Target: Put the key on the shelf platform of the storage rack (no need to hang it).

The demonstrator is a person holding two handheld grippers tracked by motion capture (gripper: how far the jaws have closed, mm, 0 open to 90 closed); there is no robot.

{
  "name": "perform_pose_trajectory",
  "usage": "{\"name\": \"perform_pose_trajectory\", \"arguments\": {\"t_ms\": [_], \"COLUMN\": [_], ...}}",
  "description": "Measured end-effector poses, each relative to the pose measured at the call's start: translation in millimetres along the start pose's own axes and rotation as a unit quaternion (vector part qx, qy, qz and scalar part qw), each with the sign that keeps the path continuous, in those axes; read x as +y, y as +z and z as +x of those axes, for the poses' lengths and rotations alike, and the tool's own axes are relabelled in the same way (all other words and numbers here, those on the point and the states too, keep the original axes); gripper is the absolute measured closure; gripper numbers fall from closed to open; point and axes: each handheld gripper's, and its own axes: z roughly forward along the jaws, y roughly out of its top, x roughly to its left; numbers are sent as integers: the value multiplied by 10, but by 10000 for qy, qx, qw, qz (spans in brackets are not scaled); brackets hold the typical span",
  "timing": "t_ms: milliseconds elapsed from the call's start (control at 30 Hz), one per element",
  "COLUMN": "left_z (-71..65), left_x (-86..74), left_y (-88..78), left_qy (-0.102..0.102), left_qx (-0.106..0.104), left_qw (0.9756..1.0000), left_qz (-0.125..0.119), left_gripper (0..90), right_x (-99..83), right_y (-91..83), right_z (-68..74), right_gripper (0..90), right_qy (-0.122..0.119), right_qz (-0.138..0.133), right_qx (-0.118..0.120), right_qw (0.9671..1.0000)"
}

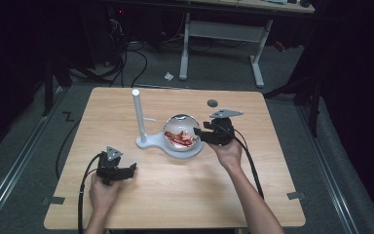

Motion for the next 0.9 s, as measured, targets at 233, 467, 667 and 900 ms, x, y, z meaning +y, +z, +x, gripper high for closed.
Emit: {"name": "perform_pose_trajectory", "arguments": {"t_ms": [233,467,667,900], "left_z": [0,0,0,-1], "left_x": [0,0,0,0], "left_y": [0,0,0,0], "left_qy": [-1,5,5,1], "left_qx": [1,1,3,3], "left_qw": [10000,10000,10000,10000], "left_qz": [-1,4,3,-1], "left_gripper": [185,185,185,185], "right_x": [-36,-110,-106,-117], "right_y": [-105,-205,-324,-415], "right_z": [-46,-120,-148,-177], "right_gripper": [487,458,457,457], "right_qy": [-50,47,66,71], "right_qz": [-71,-96,-246,-278], "right_qx": [-120,-215,-247,-288], "right_qw": [9999,9997,9994,9992]}}
